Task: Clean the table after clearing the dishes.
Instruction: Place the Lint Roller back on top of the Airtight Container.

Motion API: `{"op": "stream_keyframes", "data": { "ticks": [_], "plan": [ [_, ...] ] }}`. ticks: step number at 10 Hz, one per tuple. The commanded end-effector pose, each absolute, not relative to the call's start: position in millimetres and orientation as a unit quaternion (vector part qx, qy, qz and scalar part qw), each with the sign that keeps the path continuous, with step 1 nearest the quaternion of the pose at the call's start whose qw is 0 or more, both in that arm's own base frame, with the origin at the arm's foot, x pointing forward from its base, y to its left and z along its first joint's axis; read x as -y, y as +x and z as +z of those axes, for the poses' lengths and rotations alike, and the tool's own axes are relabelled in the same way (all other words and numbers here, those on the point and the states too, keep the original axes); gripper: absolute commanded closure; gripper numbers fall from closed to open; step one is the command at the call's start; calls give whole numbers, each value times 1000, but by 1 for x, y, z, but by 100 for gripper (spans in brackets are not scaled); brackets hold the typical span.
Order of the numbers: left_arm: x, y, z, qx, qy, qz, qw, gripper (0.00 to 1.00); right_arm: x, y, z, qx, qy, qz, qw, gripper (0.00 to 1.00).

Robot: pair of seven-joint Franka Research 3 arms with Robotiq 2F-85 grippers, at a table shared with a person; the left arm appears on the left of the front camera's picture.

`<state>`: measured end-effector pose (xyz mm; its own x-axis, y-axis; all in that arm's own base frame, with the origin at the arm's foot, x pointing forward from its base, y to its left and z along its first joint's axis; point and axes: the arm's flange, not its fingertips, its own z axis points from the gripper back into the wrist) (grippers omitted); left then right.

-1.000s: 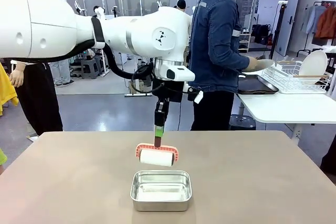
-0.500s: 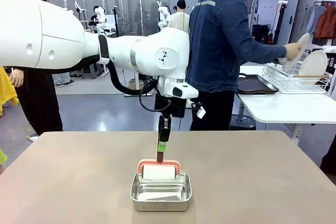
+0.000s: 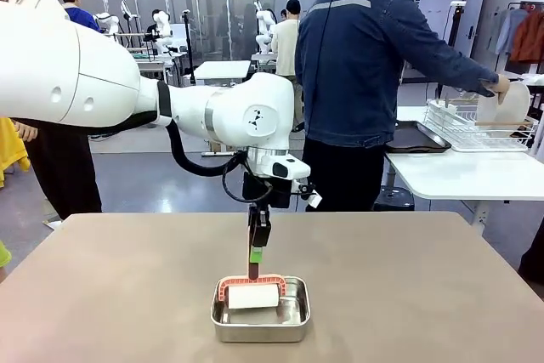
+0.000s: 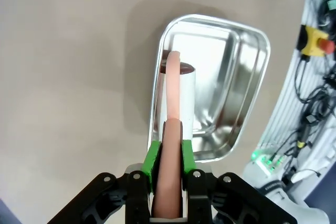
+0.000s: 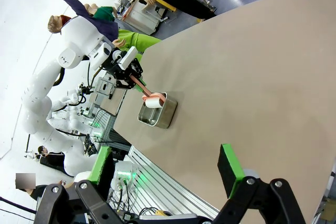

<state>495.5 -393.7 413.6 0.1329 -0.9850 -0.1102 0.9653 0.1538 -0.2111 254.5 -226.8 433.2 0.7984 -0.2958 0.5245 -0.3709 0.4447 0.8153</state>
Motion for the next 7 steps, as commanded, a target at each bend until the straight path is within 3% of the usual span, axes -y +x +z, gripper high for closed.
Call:
{"op": "stream_keyframes", "data": {
  "ticks": [1,3,7],
  "plan": [
    [375,503,400,-73,-61,-650,754,78,227,252,434,320,529,31,786,0],
    [374,509,394,-75,-59,-668,738,78,227,252,434,320,529,31,786,0],
    [374,513,400,-59,-61,-683,725,19,227,252,434,320,529,31,786,0]
  ]
}}
